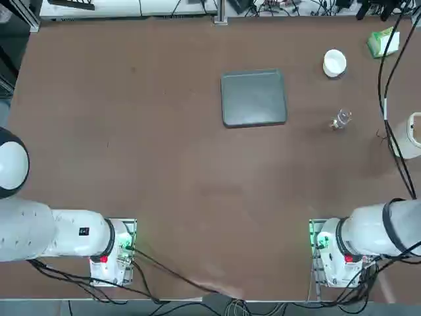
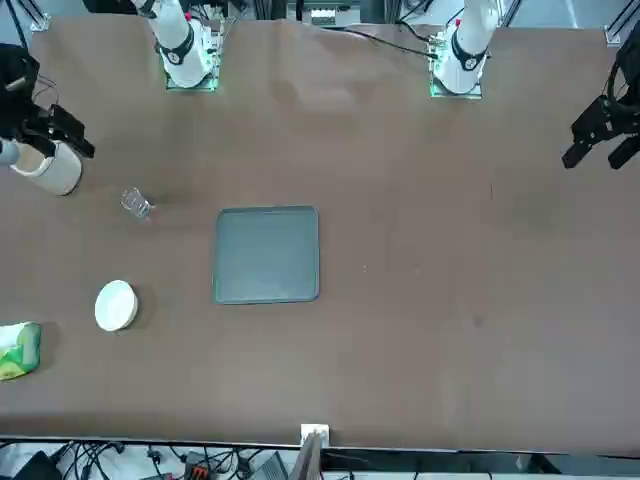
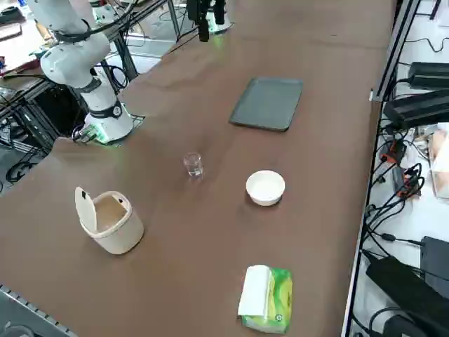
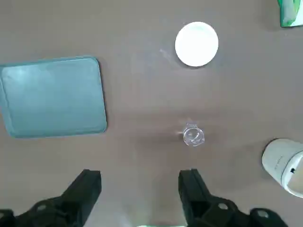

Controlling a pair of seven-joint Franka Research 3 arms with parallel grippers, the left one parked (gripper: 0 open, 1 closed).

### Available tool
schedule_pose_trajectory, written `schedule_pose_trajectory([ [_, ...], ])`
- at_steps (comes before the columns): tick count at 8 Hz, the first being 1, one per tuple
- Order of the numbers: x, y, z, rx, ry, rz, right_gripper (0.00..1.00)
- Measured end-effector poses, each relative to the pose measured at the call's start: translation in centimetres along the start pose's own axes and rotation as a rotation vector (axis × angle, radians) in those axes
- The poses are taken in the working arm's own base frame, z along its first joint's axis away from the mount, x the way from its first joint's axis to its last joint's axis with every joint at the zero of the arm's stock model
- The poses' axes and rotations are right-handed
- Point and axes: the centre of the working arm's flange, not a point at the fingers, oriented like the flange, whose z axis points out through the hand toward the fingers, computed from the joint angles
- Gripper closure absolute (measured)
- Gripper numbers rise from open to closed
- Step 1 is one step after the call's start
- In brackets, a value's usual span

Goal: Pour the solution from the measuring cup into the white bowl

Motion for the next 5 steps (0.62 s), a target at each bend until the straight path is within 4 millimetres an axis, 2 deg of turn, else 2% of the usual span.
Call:
schedule_pose_trajectory([
  [5,0.08,-0.03,-0.05,-0.022,0.003,0.000,0.00],
])
